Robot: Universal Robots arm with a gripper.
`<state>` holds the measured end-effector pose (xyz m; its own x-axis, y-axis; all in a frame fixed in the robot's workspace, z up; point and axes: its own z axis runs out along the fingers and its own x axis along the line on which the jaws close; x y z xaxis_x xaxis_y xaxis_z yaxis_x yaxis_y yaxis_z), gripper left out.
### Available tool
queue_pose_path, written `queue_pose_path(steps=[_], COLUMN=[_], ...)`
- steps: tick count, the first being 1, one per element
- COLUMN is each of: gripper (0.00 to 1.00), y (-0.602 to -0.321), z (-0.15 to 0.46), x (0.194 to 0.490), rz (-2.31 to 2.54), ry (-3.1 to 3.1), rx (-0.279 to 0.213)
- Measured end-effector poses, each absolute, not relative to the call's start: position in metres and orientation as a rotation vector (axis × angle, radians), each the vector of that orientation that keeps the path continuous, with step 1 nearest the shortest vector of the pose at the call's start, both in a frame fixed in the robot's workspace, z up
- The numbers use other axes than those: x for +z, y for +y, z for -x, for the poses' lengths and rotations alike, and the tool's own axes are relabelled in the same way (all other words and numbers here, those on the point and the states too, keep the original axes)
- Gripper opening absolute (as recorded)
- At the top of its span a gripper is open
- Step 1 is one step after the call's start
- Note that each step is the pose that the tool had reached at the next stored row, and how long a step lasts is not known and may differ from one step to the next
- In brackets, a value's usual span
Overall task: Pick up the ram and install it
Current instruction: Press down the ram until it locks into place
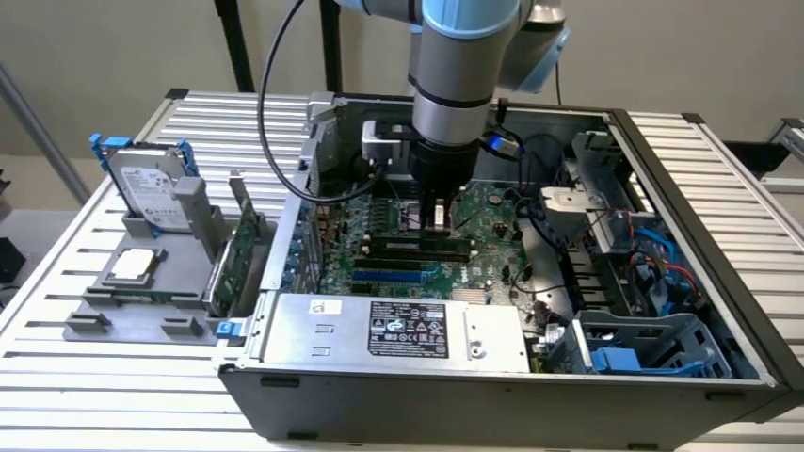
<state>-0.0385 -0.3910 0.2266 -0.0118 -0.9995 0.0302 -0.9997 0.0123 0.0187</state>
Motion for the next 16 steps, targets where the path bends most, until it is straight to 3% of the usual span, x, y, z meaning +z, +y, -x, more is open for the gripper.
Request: queue_pose_path(steps=[16], gripper=[0.00], y=[-0.3904], z=[0.0386], x=[0.2240], rz=[-2.182], ry=[-2.208], rx=[0.016])
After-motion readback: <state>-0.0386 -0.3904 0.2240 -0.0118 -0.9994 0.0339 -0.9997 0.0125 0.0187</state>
